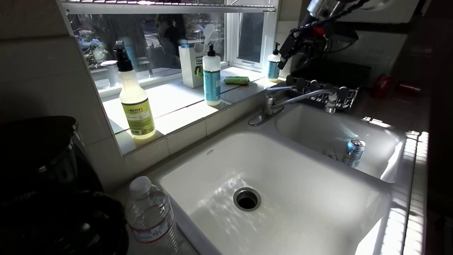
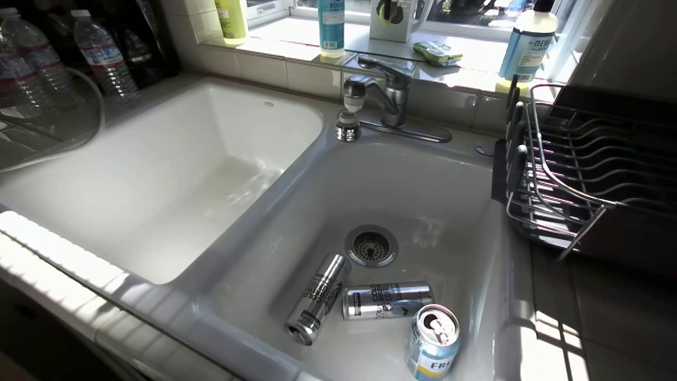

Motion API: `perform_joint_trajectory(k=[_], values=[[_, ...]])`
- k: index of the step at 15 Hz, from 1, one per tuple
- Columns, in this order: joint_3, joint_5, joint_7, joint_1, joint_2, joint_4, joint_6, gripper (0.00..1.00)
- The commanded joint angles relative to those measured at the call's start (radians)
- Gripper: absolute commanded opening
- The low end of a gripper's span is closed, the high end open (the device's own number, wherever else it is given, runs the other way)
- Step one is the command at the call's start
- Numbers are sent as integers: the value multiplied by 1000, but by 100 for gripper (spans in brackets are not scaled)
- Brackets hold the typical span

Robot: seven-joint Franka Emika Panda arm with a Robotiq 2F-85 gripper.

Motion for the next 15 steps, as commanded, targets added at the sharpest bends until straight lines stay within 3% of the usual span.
perform_joint_trajectory(k=[1,15], values=[[7,4,-1,-5,14,14,-3,100],[8,8,0,-5,25,30,-6,100]])
